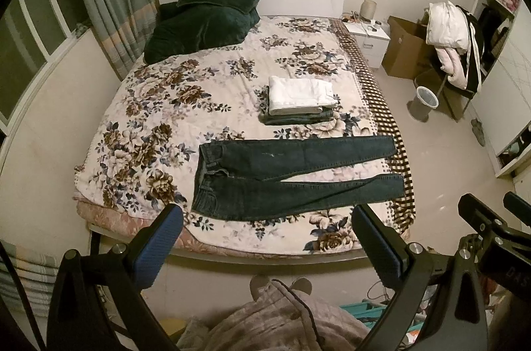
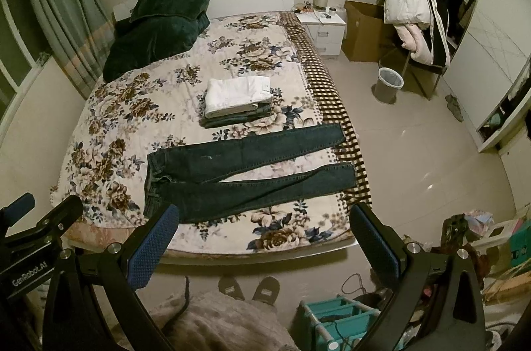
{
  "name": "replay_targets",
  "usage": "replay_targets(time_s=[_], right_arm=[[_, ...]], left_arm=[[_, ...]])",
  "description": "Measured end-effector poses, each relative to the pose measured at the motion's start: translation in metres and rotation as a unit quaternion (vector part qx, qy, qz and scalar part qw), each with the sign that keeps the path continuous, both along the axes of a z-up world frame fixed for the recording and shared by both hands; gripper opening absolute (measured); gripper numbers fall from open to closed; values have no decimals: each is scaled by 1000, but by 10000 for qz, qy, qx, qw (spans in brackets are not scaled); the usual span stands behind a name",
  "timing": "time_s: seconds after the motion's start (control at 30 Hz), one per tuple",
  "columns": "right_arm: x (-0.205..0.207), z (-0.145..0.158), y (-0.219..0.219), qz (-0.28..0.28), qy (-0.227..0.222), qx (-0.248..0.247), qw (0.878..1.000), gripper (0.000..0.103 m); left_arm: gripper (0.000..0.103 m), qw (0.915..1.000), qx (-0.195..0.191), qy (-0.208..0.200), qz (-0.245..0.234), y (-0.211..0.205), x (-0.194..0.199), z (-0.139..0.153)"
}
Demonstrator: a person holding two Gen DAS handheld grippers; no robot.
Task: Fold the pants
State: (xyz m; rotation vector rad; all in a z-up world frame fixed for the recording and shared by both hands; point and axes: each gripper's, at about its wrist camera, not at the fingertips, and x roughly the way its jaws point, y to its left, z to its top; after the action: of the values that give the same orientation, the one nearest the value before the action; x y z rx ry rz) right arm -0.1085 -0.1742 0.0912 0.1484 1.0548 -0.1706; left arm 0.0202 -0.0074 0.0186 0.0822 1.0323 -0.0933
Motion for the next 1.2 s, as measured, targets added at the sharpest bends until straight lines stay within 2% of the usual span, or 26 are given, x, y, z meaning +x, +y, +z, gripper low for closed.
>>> replay_targets(time_s=[0.2, 0.37, 0.47, 0.63, 0.77, 0.97, 1.03, 1.07, 1.2], right_arm=[[0, -17, 2, -86, 39, 25, 10000, 103], [18, -37, -6, -329, -6, 46, 9994, 103], [36, -59, -19, -562, -9, 31, 9984, 103], [84, -118, -54, -835, 160, 24, 9964, 103], [137, -183, -82, -604, 627, -5, 9962, 103], [258, -309, -123, 214, 1248, -378, 9912, 103], [309, -362, -130, 658, 1443, -512, 9860, 103], [328, -379, -132, 792, 1503, -525, 9841, 103], [413, -475, -127, 1543, 1898, -900, 9654, 103]], left_arm=[[103, 9999, -59, 55, -66, 2, 2, -7], [103, 9997, -7, -233, -32, 9, 24, -25], [103, 9992, 85, -379, 53, 12, 50, -47], [103, 9993, 318, -196, -60, 11, 105, -101], [103, 9979, 631, 110, -97, -5, 158, -154], [103, 9915, 1208, 459, -129, -34, 241, -244], [103, 9874, 1450, 622, -142, -46, 271, -279], [103, 9849, 1577, 694, -156, -52, 287, -299], [103, 9754, 1874, 1064, -455, -76, 341, -380]])
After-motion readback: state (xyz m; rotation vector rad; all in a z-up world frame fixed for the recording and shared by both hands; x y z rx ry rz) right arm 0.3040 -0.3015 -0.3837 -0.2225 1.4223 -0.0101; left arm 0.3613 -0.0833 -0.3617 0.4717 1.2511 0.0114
